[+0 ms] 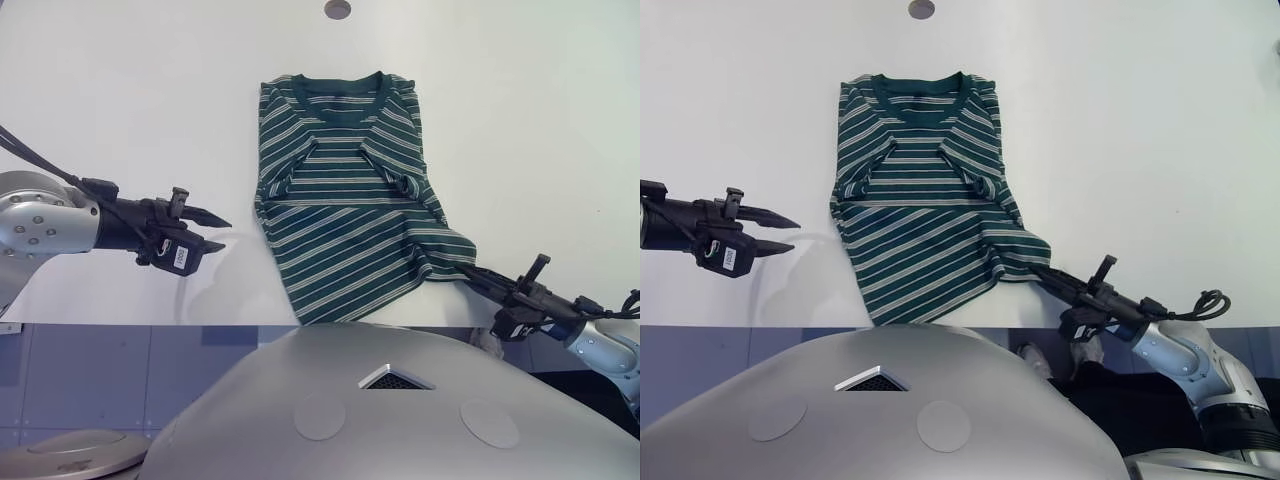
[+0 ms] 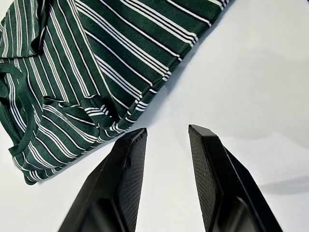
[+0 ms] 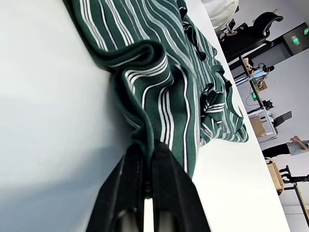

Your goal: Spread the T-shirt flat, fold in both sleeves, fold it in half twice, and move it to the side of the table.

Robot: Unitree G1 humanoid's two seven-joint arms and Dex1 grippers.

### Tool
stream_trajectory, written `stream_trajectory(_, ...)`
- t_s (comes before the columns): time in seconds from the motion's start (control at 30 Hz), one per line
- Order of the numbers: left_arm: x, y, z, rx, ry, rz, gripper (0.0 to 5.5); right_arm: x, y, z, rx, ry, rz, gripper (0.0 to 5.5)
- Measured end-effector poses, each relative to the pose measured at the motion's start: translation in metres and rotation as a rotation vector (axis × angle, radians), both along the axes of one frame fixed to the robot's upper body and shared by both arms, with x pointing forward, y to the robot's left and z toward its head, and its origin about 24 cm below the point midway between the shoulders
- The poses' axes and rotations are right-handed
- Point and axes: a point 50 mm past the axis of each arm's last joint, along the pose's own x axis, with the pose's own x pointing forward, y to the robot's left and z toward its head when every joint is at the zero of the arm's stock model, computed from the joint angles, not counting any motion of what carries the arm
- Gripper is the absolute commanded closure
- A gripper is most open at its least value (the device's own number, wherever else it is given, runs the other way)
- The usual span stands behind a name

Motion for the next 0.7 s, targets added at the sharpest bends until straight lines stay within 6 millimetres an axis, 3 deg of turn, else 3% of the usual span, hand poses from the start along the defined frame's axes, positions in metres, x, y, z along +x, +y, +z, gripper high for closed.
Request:
stream_trajectory(0.1,-0.029,-0.005,-0.012,0.004,0.090,-0.141,3.18,0.001,0.002,0.002,0.000,-0.005,-0.001,5.50)
stream_trajectory(0.2,-0.049,-0.008,-0.028,-0.015,0.054,-0.241,2.63,0.003,0.004,0.003,0.000,-0.010,0.004,5.50)
stream_trajectory(0.27,-0.053,-0.014,-0.034,-0.056,-0.020,-0.258,2.26,0.003,0.005,0.003,-0.002,-0.005,0.007,5.50)
stream_trajectory(0.43,-0.068,-0.033,-0.045,-0.126,-0.175,-0.248,1.99,0.006,0.006,0.006,0.010,-0.007,0.004,5.50)
stream_trajectory(0.57,-0.080,-0.051,-0.045,-0.110,-0.200,-0.270,1.27,0.009,0.005,0.008,0.003,-0.008,0.008,5.50)
stream_trajectory(0.7,-0.076,-0.060,-0.040,-0.035,-0.277,-0.265,0.69,0.012,0.005,0.009,0.011,-0.009,0.003,5.50)
